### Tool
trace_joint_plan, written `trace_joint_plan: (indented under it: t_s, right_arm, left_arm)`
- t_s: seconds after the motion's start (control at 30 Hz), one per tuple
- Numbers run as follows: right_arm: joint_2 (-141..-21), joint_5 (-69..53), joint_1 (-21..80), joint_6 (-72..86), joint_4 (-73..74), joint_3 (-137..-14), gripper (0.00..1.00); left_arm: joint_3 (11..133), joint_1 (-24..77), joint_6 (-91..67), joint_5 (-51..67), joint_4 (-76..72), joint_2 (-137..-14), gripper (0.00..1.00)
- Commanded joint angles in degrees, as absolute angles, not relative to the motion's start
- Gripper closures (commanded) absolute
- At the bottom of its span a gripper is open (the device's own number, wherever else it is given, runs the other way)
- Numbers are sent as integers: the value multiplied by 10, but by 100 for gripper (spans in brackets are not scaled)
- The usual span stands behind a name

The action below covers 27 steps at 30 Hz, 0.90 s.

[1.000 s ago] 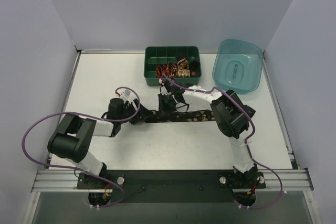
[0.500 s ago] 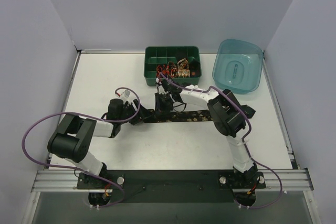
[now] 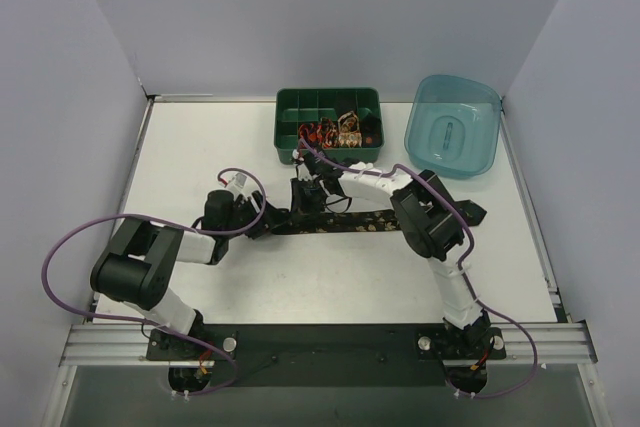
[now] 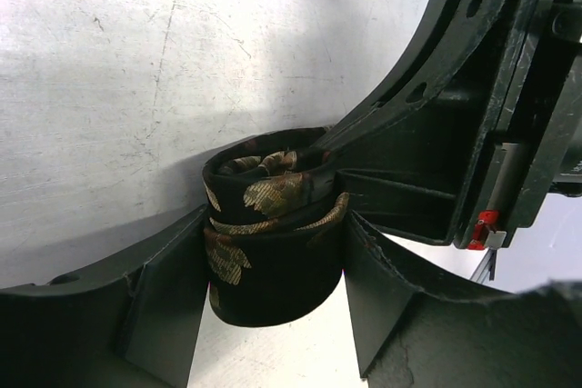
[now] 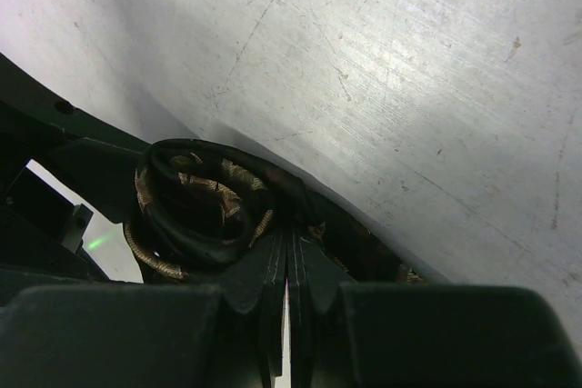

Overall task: Roll the ties
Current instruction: Roll the tie at the center of the board.

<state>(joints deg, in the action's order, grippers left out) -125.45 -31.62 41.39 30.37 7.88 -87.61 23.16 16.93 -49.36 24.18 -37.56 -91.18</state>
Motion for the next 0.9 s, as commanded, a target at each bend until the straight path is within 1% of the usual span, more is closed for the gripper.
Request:
trace_joint_plan:
  t_s: [0.0, 0.3, 0.57, 0.87]
  right_arm:
    - [-1251, -320, 410, 307, 91, -878, 100]
    - [-1176, -320, 381, 304, 86, -842, 100]
    - [-1128, -329, 373, 310, 74, -833, 100]
    - [-1137, -345, 395, 312, 68, -862, 100]
  left_arm:
    - [227, 161, -483, 236, -383, -903, 34]
    - [245, 156, -438, 215, -287, -852, 25]
    - [255, 149, -414, 200, -234, -810, 23]
    - [238, 142, -413, 209, -248, -740, 21]
